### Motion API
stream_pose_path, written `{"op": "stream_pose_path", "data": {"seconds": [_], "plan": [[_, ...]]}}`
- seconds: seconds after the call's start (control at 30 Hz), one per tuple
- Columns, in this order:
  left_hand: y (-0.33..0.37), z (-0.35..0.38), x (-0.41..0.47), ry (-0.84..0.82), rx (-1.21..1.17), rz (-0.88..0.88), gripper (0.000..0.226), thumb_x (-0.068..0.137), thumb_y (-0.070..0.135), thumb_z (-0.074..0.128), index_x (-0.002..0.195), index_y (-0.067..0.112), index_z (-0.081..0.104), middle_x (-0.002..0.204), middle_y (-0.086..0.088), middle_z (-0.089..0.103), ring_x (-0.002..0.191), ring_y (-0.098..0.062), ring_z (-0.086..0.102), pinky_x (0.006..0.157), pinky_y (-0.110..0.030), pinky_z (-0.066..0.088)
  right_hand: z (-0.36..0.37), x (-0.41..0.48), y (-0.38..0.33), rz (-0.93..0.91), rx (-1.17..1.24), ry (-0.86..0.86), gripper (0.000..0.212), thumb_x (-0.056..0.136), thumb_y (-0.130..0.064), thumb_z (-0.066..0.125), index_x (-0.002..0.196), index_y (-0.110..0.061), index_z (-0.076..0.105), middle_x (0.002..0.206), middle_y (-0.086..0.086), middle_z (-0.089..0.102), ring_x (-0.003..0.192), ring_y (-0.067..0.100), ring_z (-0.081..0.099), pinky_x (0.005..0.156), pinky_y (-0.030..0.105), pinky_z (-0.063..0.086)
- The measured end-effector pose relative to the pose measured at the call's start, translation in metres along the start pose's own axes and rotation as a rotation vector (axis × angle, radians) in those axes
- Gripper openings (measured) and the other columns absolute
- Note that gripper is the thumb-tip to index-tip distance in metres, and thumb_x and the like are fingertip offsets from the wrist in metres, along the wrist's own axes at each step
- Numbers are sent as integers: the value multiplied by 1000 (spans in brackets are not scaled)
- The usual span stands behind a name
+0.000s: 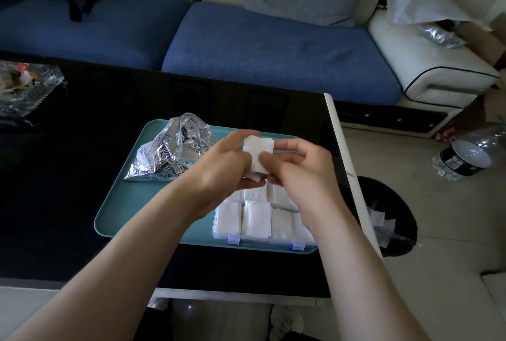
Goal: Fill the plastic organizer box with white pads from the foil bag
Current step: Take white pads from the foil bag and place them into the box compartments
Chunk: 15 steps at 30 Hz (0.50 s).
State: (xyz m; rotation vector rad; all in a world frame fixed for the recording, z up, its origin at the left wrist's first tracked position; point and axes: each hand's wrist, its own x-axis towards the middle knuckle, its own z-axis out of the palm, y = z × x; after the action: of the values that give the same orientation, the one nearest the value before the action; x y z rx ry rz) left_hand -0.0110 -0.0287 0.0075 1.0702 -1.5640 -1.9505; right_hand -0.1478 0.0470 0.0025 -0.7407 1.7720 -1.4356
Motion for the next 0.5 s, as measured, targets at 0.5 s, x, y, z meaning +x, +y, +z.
{"op": "stream_pose_path", "data": {"seconds": [0.5], "plan": [[-3, 10, 1, -9, 145, 10, 20, 95, -4, 44, 103, -7, 62, 91, -17, 63, 83, -26, 65, 78, -43, 56, 0, -7, 10, -479, -784, -200, 82, 82, -19, 85, 155, -25, 49, 148, -6, 57, 132, 7, 50, 98, 0, 32]]}}
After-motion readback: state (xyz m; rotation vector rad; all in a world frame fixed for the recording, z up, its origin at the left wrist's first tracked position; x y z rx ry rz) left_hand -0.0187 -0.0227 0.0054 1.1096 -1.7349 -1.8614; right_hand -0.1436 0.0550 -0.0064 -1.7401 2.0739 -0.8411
